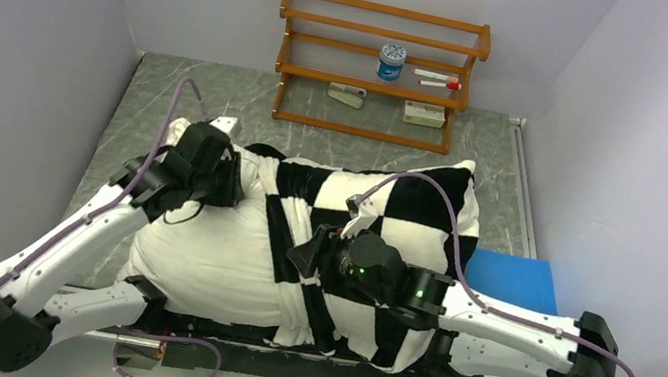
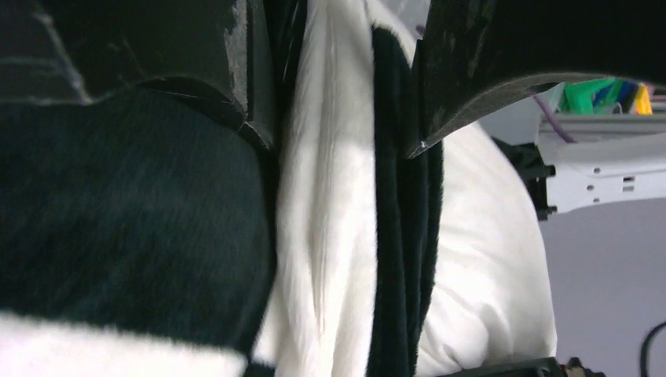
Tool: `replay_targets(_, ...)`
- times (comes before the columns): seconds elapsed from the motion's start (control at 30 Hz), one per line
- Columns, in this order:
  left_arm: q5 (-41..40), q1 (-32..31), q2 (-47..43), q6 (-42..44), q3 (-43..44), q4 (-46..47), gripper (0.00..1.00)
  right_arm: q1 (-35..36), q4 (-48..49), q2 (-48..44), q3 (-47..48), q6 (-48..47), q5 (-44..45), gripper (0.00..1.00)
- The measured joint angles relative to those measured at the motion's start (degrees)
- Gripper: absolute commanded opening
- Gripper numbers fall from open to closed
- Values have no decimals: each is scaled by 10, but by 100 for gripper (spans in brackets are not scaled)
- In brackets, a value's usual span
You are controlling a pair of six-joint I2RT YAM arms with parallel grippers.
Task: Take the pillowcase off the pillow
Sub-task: Remove the pillow from the pillowcase.
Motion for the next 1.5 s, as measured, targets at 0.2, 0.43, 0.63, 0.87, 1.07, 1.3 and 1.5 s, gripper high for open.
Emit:
replay_targets(0.2,22,-8,-144,-30,-96,55,5,14,-177,-47,116,-59,39,75)
replay_targets(0.43,70,-10,-275,-59,-142,56,5,-64,-273,18,362,-163,124,81)
replay_targets(0.63,79,-10,-299,-70,-147,48,5,-176,-310,188,478,-203,31,83)
replay_targets(0.87,84,-10,-328,-80,-147,27,5,-178,-356,356,504,-238,-121,46)
replay_targets(1.07,83,-10,-327,-91,-147,22,5,-190,-358,308,478,-238,-71,0)
replay_targets(1.3,82,-10,-327,-103,-147,23,5,-260,-381,234,434,-237,-37,0)
replay_targets(1.5,81,-10,-327,-108,-146,22,5,-273,-392,229,431,-233,-46,42)
